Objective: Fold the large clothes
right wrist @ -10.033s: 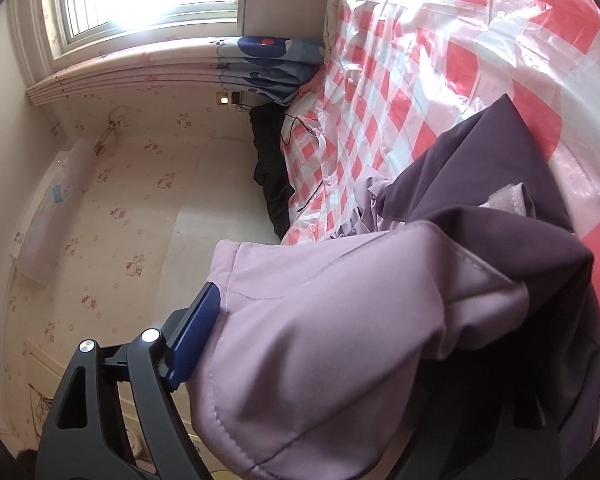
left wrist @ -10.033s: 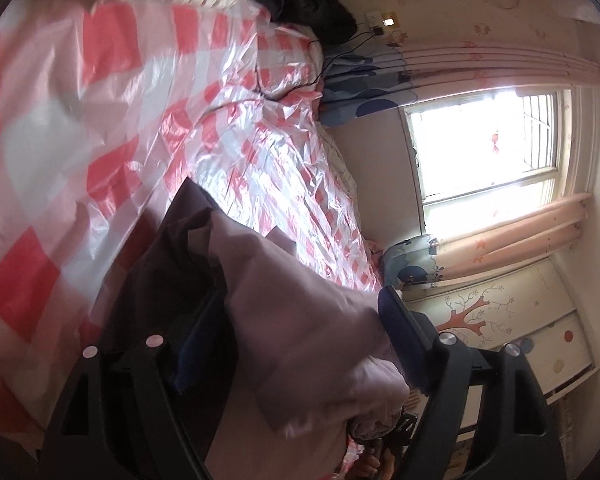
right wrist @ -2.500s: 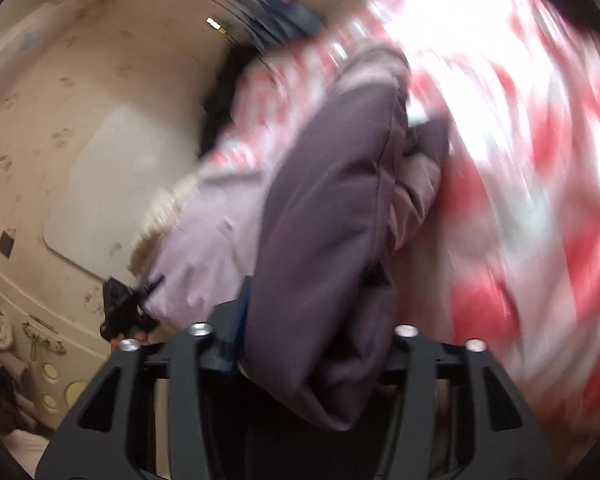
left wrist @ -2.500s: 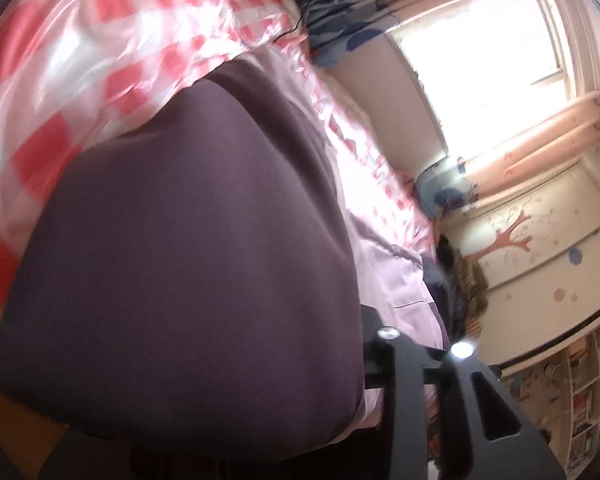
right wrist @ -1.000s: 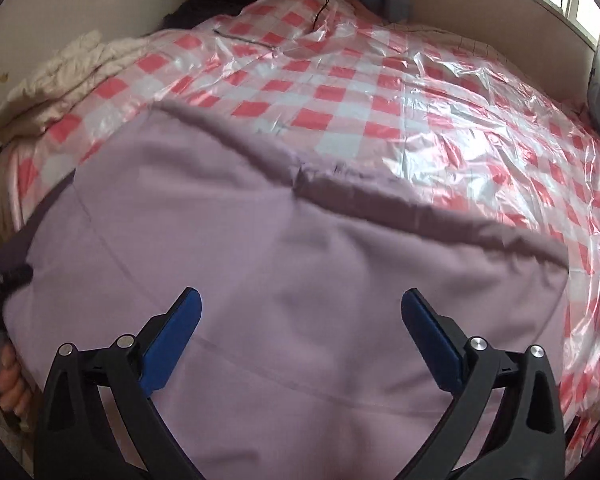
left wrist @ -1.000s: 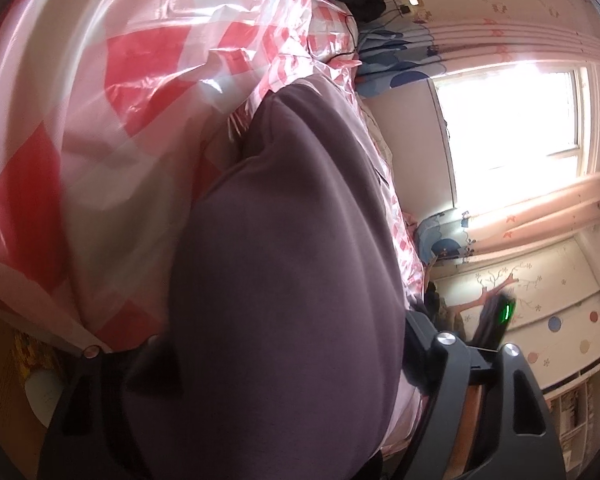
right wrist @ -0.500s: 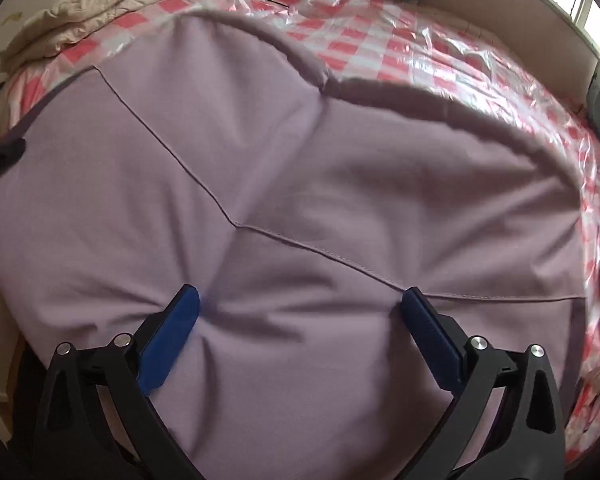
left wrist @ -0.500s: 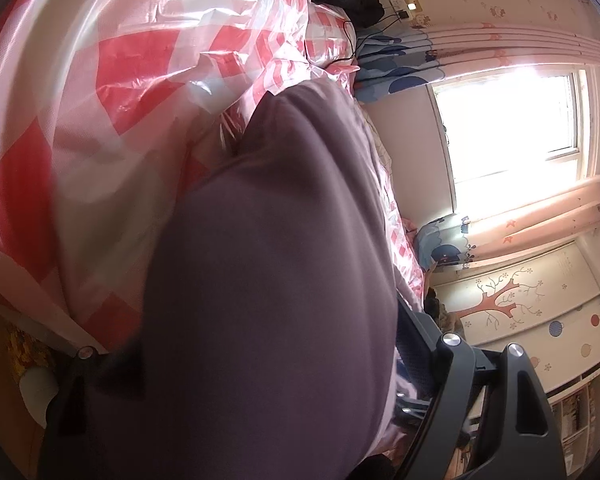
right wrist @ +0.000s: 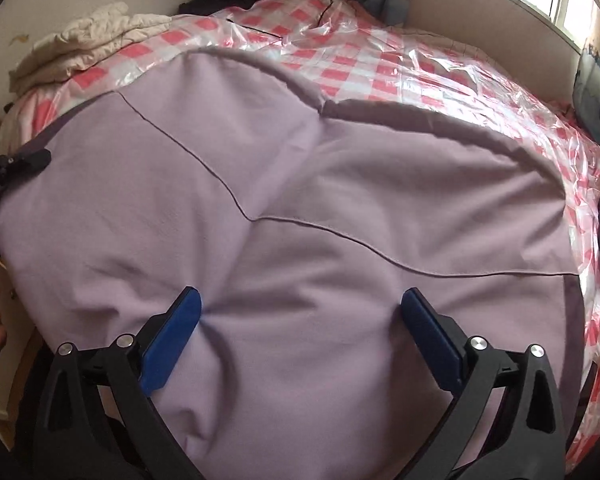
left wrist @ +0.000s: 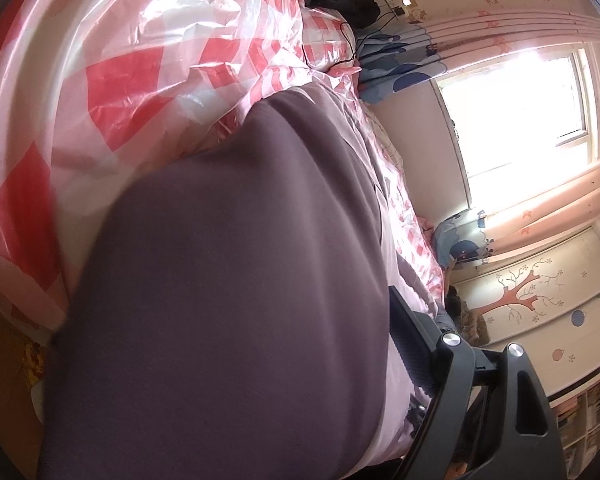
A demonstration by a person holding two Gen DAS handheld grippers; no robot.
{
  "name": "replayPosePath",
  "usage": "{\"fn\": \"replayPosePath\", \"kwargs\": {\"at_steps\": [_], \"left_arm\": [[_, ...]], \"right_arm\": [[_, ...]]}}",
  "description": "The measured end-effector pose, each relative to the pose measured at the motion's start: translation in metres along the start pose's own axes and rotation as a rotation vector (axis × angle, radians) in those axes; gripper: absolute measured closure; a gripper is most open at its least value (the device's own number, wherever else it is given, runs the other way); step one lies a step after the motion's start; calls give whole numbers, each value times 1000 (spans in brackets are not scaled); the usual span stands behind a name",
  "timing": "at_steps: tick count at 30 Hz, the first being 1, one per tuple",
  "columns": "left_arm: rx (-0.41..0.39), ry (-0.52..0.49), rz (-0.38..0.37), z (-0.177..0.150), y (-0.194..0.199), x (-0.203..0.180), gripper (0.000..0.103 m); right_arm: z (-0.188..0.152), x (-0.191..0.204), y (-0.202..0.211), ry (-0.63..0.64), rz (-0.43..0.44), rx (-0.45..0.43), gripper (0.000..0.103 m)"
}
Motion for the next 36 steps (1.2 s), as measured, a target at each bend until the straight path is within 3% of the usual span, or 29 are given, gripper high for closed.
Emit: {"fn": "replayPosePath", "kwargs": {"at_steps": [3, 16, 19, 24, 29, 32, 36], "left_arm": [[-8, -22, 19, -1, 1, -6, 24], [-33, -83, 63, 1, 6, -30, 25], [-35, -110, 53, 2, 7, -40, 30], [-64, -218, 18, -6, 14, -76, 41], [-66, -368, -1, -17, 16, -127, 48], [-63, -474, 13, -31, 12, -162, 48], [-47, -616, 3, -54, 2, -212, 48]], "right_arm": [[-3, 1, -11, 6, -3, 6, 6], [-4, -1, 9, 11, 13, -42, 6], [-11, -2, 4, 20, -11, -42, 6], [-16, 5, -9, 34, -52, -37, 6], [-17, 3, -7, 33, -29, -48, 6], [-19, -3, 4, 25, 42, -34, 6], [-26, -39, 47, -131, 306, -97, 6]]}}
Point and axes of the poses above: each gripper's, at about its wrist camera, not at the fingertips, and y roughly against the way its jaws point, x to its left, z to its top, the point moved 4 cm from there along -y, roughly the way its jaws point, and after that the axes turned 4 degrees about -y, right-handed, at the moved point
